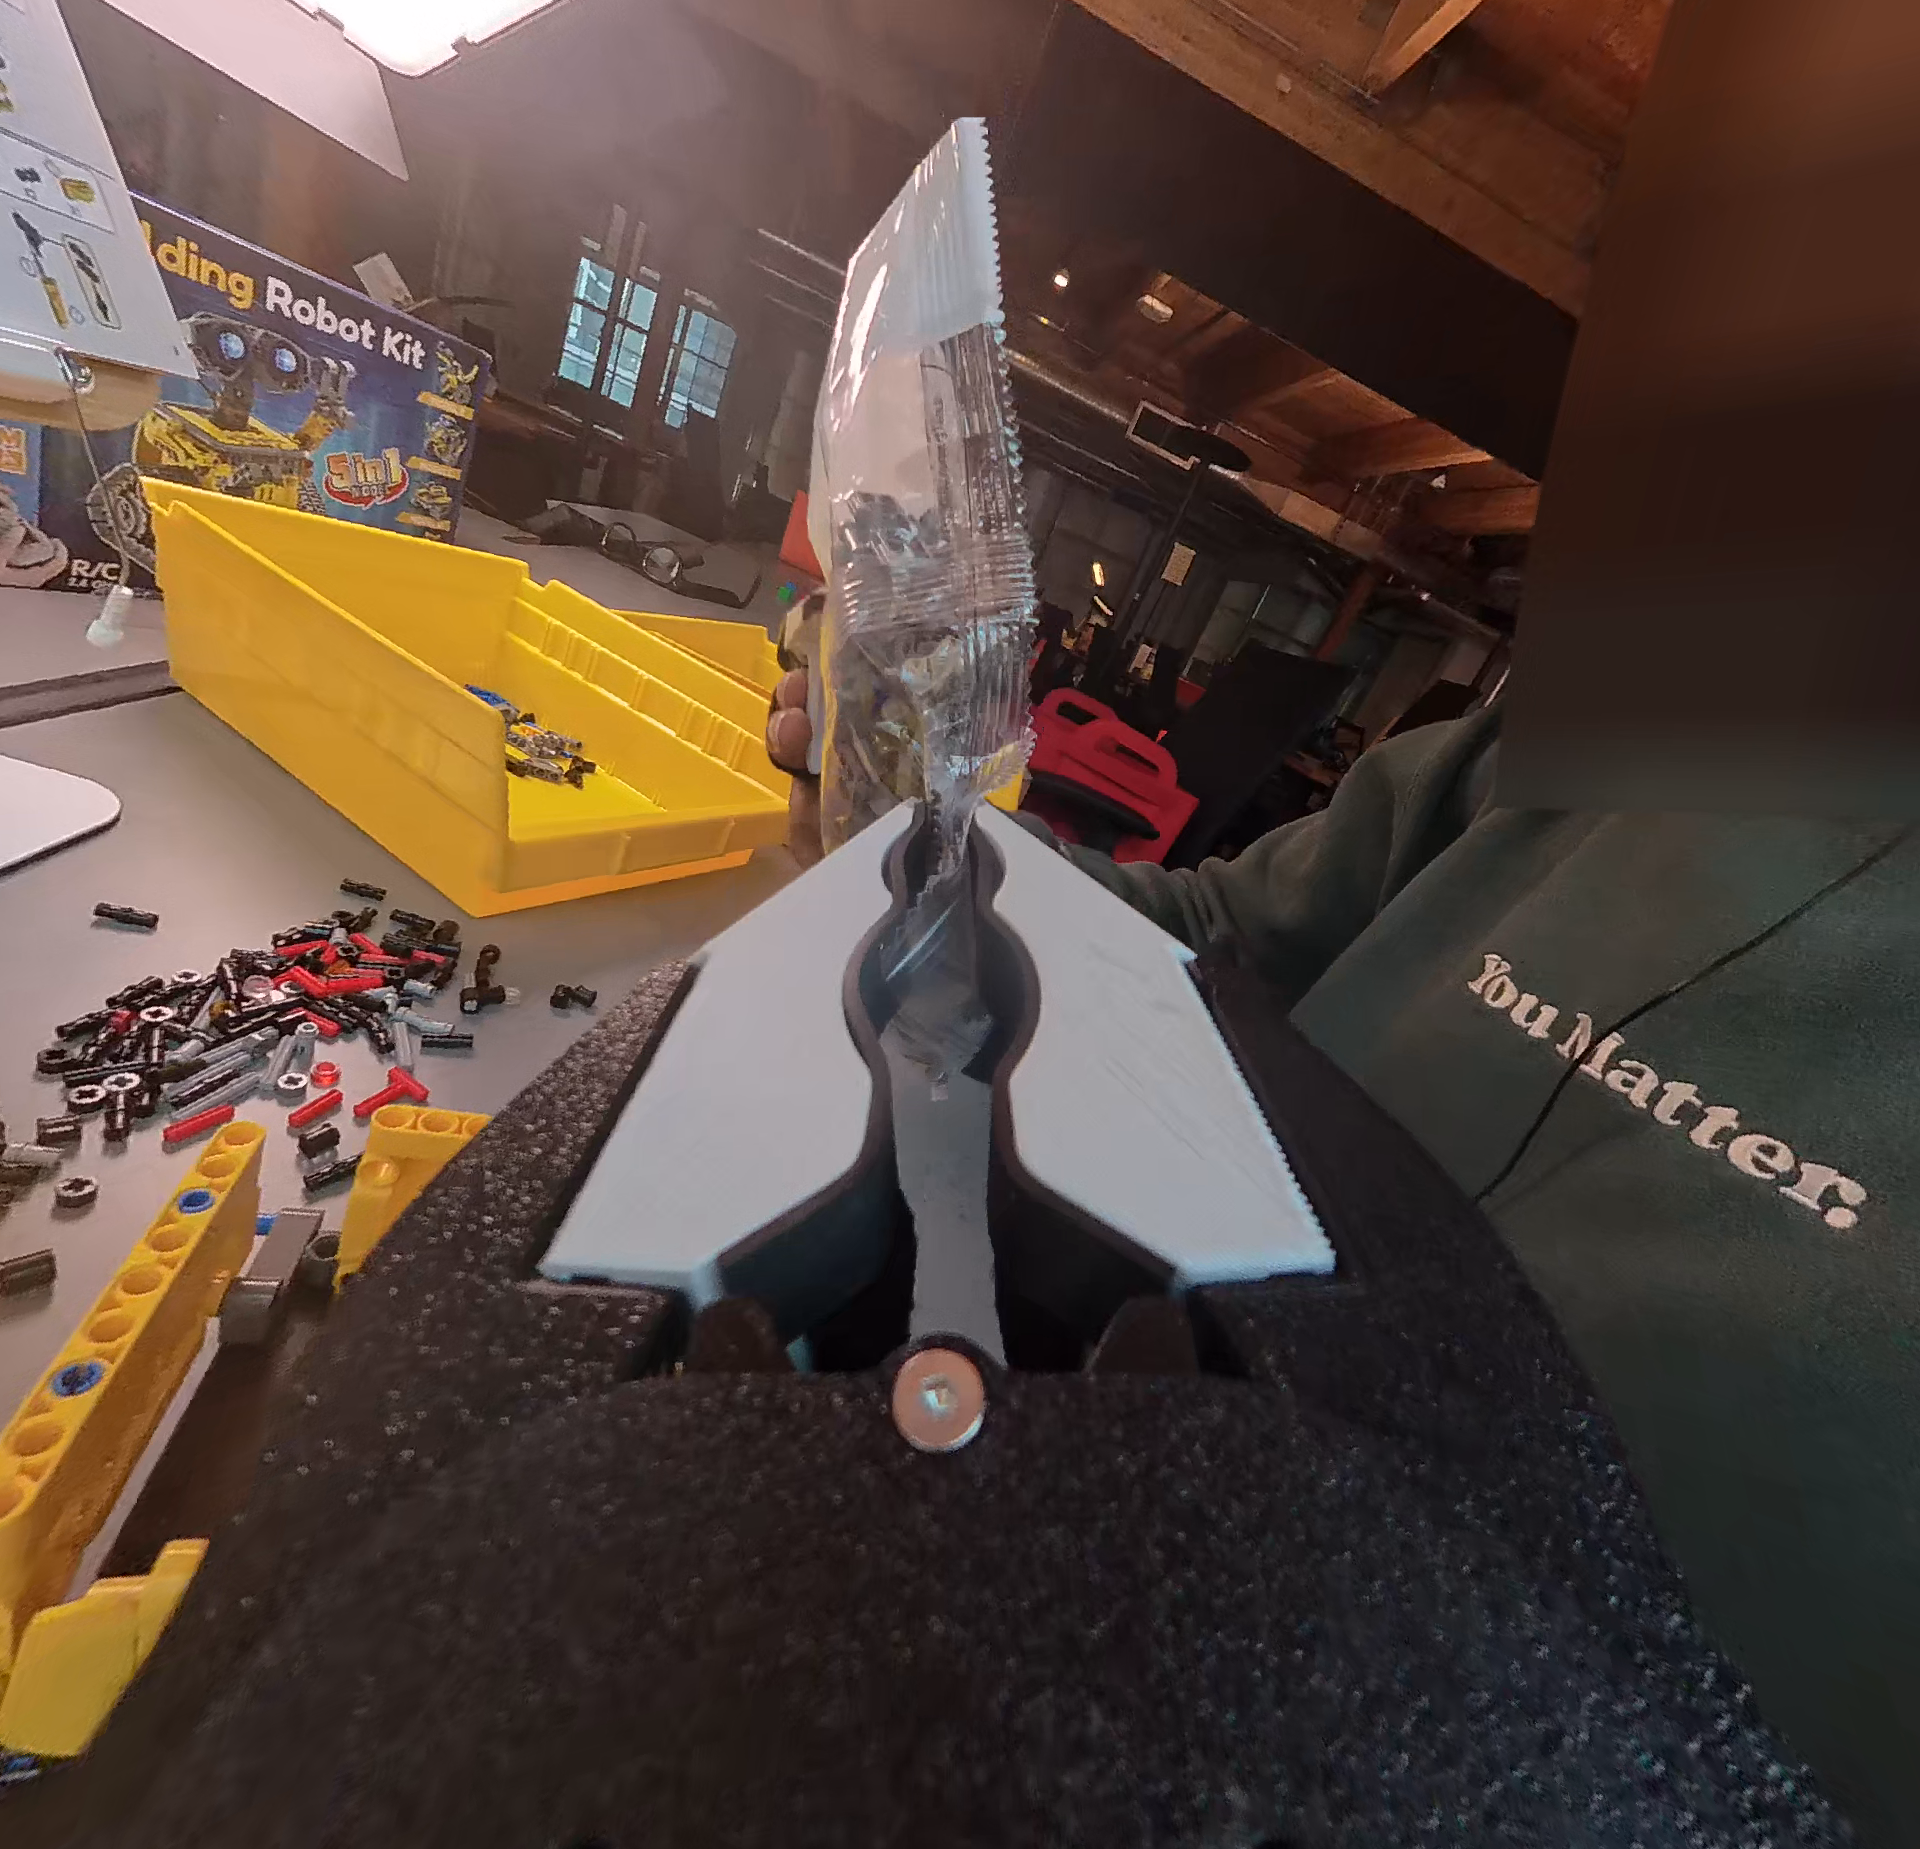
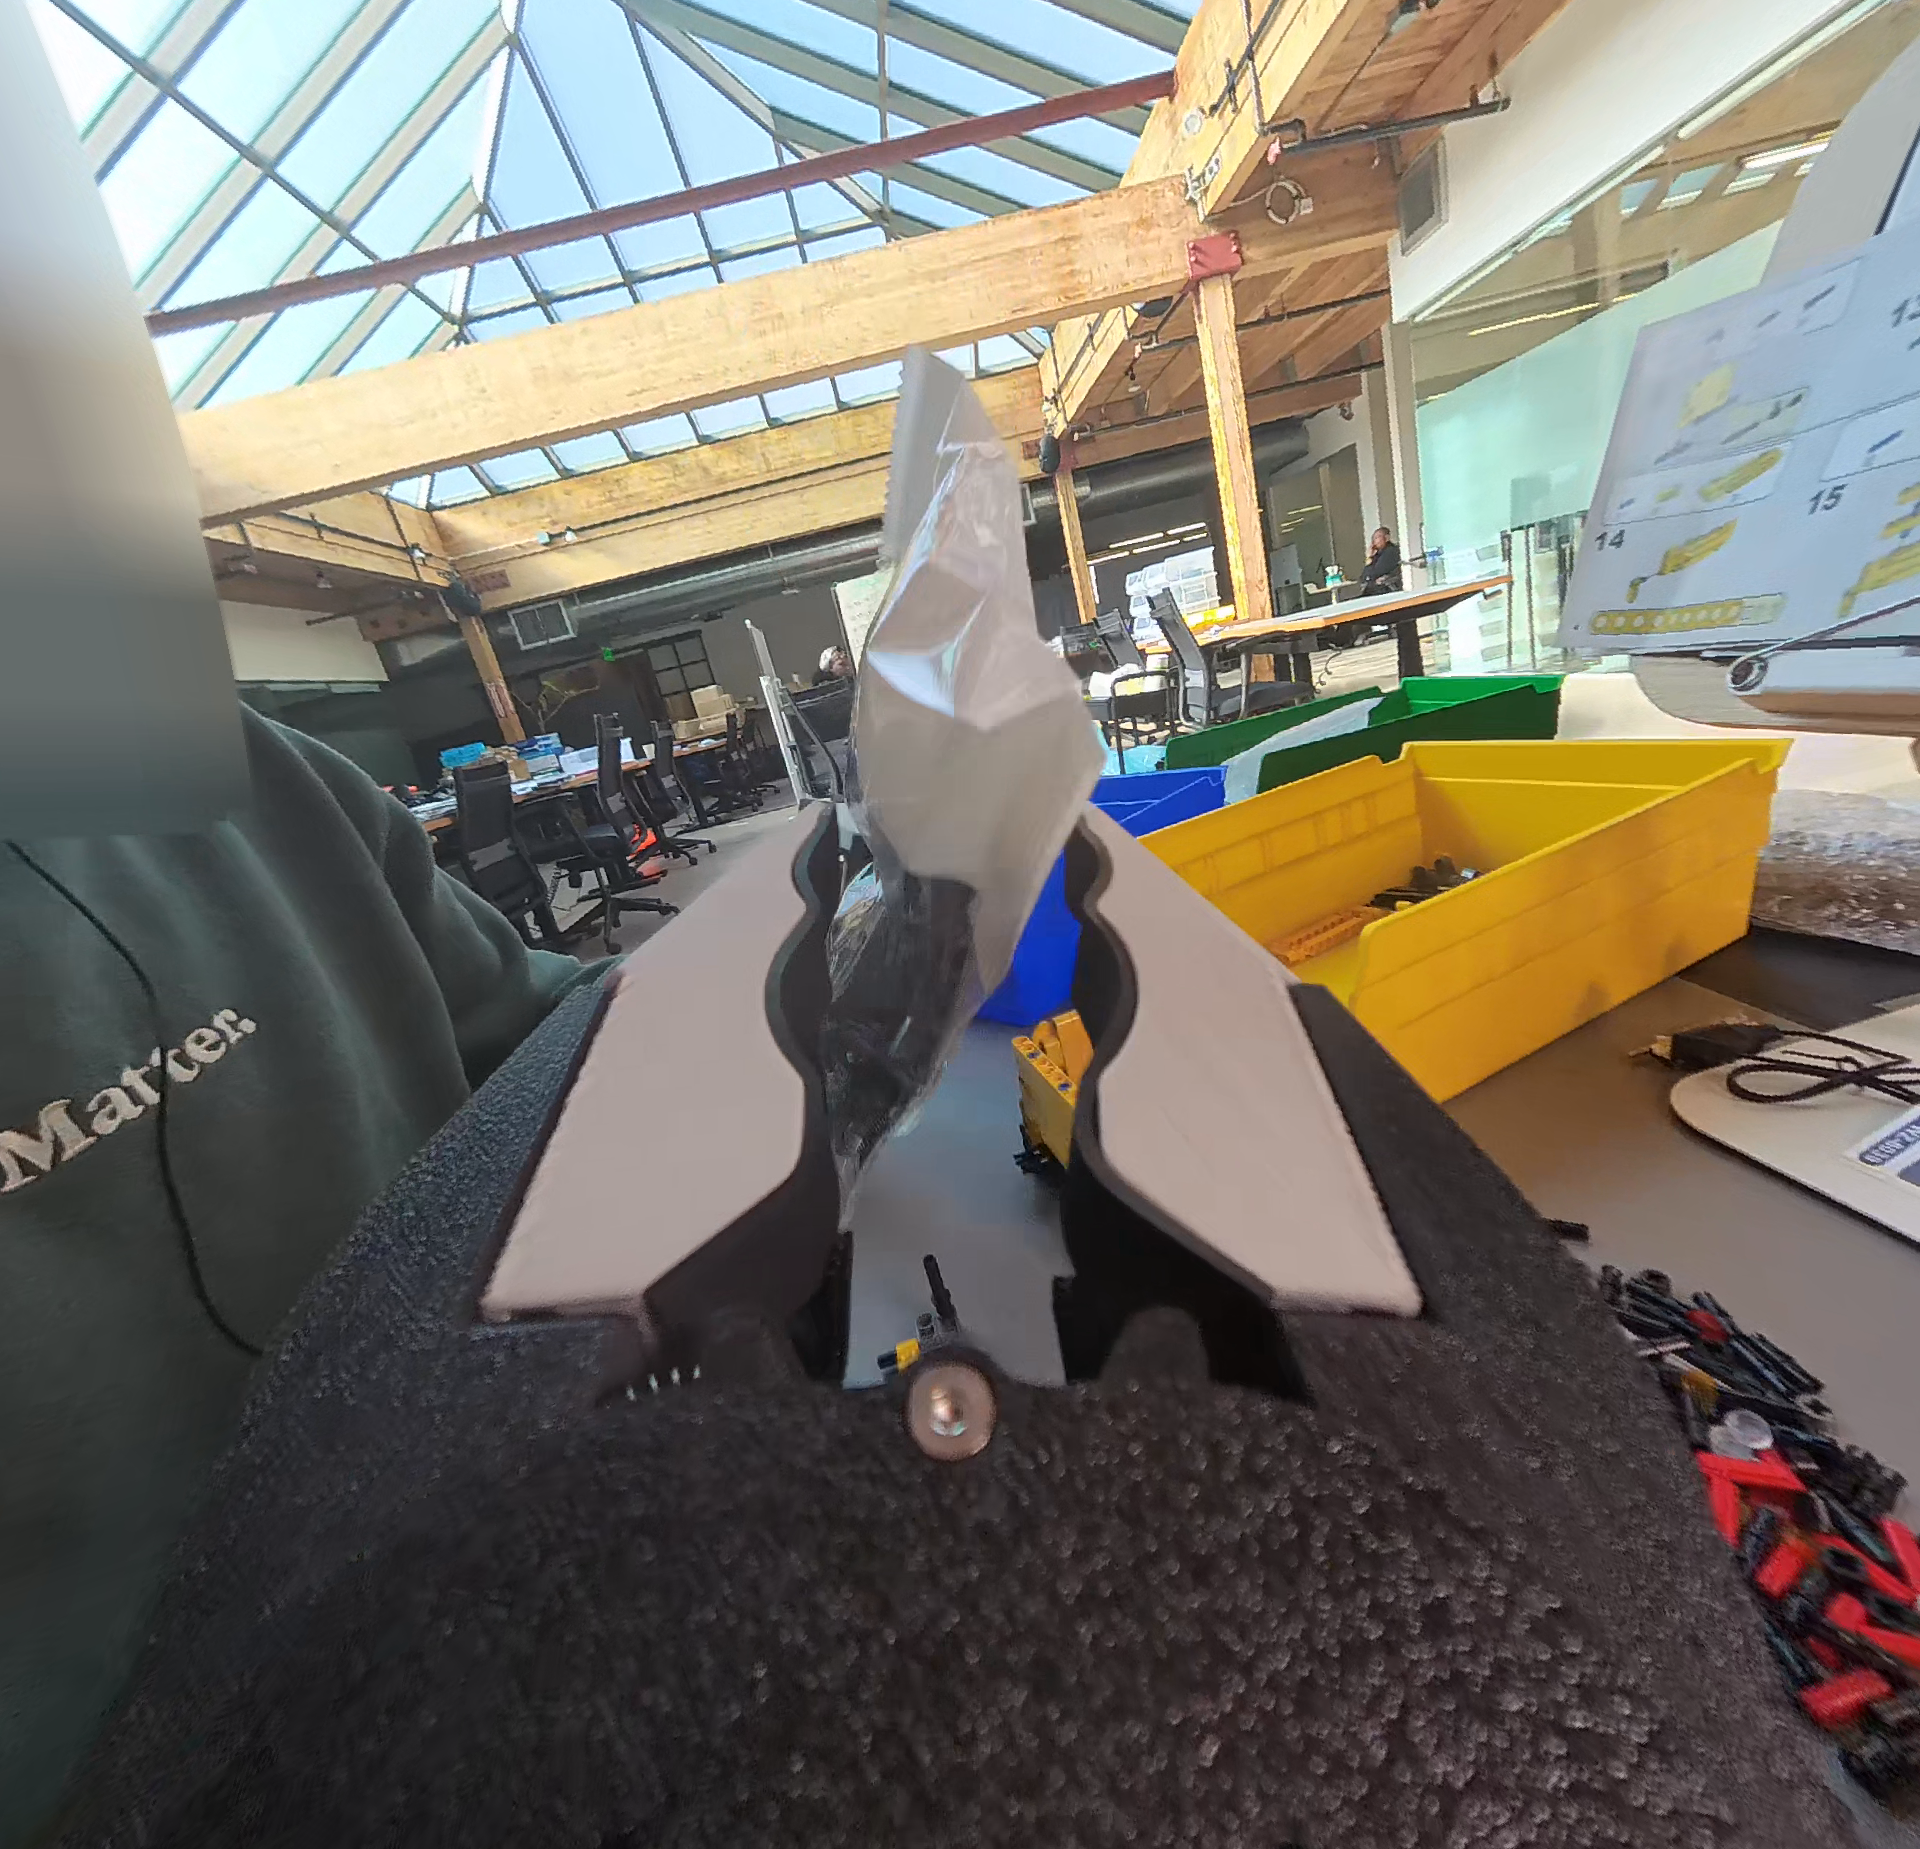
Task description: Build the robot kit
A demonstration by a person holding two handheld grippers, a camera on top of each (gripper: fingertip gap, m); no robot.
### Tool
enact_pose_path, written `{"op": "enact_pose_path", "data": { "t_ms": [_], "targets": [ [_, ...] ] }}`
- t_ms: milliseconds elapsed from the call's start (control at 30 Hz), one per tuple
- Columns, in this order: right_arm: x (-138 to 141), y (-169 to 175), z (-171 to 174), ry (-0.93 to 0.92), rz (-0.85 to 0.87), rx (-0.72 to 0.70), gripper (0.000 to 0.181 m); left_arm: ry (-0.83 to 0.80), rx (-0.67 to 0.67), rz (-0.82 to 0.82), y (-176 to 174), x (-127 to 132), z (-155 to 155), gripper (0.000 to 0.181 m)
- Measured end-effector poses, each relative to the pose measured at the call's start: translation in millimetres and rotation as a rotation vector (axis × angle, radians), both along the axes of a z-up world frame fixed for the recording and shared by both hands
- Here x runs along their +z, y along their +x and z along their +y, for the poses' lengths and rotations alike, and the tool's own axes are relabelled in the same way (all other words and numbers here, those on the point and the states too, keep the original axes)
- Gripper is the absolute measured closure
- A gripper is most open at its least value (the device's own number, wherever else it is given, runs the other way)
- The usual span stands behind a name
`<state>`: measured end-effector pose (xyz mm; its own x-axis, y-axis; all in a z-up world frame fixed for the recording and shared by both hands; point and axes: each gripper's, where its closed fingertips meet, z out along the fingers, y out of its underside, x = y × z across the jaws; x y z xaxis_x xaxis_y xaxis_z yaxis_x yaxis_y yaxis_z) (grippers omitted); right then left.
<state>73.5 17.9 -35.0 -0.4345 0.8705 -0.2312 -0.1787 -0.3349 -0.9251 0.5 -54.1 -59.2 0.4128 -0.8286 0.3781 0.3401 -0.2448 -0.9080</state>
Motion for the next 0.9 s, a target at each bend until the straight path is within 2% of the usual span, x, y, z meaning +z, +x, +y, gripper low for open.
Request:
{"op": "enact_pose_path", "data": {
  "t_ms": [100,167,233,267,433,633,800,900],
  "targets": [
    [0.0,0.4,7.3,0.0,-0.031,-0.038,0.125,-0.004,0.012,0.125,7.6,-15.4,2.1,0.178],
    [-11.7,-6.4,10.0,0.018,-0.109,-0.068,0.151,-0.01,0.001,0.154,13.8,-21.2,2.2,0.178],
    [-14.8,-6.8,10.5,0.052,-0.112,-0.088,0.178,-0.027,0.014,0.146,12.0,-22.7,5.3,0.178],
    [-12.1,-5.6,10.3,0.039,-0.103,-0.075,0.181,-0.036,0.025,0.136,9.2,-22.3,7.2,0.178],
    [-3.5,-2.4,12.3,-0.038,-0.042,-0.045,0.181,-0.056,0.042,0.095,4.9,-15.7,9.1,0.179],
    [-9.4,-5.2,17.8,-0.088,-0.044,-0.038,0.181,-0.092,0.04,0.04,0.3,-15.4,10.9,0.177],
    [-8.4,-3.5,22.3,-0.16,-0.02,-0.019,0.181,-0.134,0.022,-0.107,-8.5,-13.0,15.4,0.166],
    [-1.3,1.4,23.2,-0.17,0.019,-0.018,0.181,-0.126,0.031,-0.175,-17.7,-7.4,17.1,0.148]
  ]
}}
